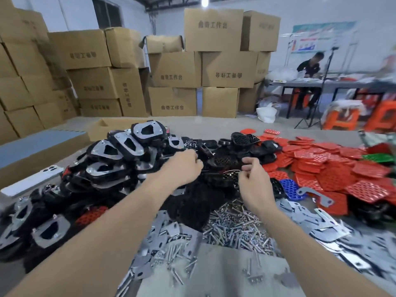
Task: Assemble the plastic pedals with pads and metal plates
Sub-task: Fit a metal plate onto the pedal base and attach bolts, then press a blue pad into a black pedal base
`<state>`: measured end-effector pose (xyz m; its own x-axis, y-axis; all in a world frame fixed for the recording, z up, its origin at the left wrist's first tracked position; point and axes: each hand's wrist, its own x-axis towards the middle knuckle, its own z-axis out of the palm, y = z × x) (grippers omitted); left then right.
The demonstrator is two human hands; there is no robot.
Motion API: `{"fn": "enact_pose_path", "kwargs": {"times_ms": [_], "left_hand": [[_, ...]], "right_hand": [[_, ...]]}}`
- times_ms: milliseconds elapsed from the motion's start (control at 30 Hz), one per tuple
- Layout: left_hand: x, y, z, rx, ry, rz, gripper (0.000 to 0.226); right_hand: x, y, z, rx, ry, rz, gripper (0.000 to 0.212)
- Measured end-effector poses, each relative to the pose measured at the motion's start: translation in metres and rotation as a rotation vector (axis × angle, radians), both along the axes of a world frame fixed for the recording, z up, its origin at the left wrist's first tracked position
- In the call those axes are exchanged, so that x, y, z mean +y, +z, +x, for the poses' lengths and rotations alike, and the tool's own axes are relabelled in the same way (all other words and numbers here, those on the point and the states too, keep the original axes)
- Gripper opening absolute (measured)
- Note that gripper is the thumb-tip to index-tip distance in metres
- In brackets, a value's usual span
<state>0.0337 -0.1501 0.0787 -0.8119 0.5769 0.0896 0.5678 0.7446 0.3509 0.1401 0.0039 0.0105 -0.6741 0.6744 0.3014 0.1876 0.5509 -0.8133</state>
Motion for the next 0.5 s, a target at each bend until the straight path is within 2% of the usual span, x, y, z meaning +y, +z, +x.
{"fn": "enact_pose_path", "kwargs": {"times_ms": [300, 433, 500], "left_hand": [[0.107, -0.044, -0.022, -0.023, -0.196, -0.378, 0.047], [0.127, -0.058, -0.026, -0.083, -0.175, -0.442, 0.067], [0.132, -0.060, -0.029, -0.139, -0.182, -0.408, 0.063]], "right_hand": [[0.067, -0.018, 0.024, -0.077, -0.119, 0.019, 0.026], [0.081, -0.018, 0.037, -0.086, -0.120, 0.007, 0.030], [0.085, -0.017, 0.043, -0.071, -0.113, -0.015, 0.030]]}}
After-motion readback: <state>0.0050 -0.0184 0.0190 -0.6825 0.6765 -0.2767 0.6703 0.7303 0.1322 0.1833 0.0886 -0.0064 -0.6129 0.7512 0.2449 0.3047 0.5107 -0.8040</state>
